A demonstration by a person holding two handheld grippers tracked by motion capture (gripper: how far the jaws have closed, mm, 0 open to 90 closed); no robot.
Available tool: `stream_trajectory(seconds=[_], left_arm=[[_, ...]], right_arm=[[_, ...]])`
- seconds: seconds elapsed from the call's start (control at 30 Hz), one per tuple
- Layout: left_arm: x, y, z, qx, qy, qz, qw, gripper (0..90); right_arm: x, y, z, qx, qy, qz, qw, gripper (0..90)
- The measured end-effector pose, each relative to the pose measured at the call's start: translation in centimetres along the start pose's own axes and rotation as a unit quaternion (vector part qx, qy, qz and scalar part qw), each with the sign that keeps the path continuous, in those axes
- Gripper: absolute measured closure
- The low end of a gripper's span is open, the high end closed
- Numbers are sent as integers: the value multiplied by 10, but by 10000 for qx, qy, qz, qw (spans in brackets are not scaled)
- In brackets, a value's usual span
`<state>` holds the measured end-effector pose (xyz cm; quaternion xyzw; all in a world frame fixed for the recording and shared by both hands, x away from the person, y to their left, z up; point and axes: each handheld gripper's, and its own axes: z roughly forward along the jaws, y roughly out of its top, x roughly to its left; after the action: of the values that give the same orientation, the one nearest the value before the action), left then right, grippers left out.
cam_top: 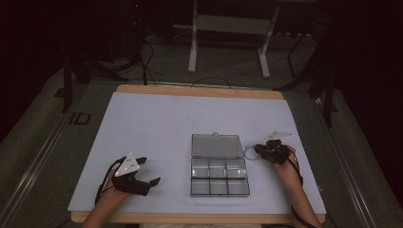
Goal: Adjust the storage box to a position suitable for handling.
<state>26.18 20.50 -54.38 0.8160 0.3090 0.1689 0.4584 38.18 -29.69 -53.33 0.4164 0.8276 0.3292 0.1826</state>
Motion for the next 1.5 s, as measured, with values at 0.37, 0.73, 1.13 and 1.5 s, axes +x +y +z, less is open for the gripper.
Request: stream_trajectory(seconds=[0.37,0.73,1.13,1.5], left_arm=[[0,0,0,6,-1,-17,10000,73],[0,0,0,4,-7,-10,10000,72],[0,0,1,17,6,6,10000,72],[0,0,0,8,-8,0,10000,72]], right_arm=[[-1,1,-1,20,15,302,9995,897],[2,9,-25,-101,-16,231,9997,897],[3,17,-57,-302,-67,205,9993,897],[23,39,-87,-633,103,-34,9979,897]])
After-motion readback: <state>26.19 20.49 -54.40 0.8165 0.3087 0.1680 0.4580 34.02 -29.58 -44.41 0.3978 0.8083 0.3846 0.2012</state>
